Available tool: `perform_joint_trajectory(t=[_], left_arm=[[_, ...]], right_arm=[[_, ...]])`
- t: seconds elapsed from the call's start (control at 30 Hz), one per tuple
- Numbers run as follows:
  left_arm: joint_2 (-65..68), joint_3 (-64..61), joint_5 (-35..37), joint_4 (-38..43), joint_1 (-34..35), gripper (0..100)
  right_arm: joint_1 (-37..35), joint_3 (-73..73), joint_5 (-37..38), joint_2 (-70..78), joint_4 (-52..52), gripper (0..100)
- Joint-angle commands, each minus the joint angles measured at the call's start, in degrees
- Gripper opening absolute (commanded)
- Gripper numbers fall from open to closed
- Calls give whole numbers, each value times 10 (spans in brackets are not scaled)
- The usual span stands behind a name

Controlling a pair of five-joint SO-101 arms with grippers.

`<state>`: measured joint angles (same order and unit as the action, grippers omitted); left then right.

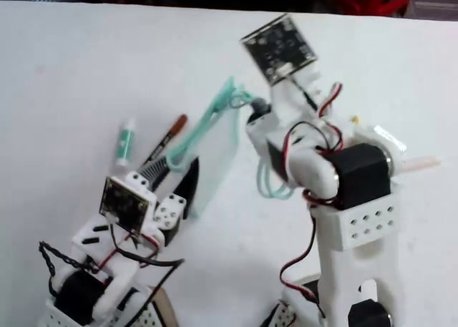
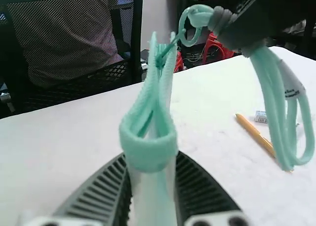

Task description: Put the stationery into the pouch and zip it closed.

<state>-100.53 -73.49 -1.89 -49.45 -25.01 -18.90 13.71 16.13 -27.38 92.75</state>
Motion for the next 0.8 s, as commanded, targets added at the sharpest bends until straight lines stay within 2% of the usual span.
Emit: perform_joint_trajectory(t=[0.0,0.4,0.47,0.63,0.77], left_arm=[[-4,32,-6,4,7,24],[-3,31,-6,8,7,24],[-3,18,-5,28,9,24],[-3,-67,-3,131,7,24],[-3,-81,-3,149,8,24]], right_arm=[[42,9,4,-14,-35,18],[44,8,0,-13,-38,22],[44,8,0,-14,-28,72],[44,9,5,-15,-10,293],[53,14,20,-21,-7,269]])
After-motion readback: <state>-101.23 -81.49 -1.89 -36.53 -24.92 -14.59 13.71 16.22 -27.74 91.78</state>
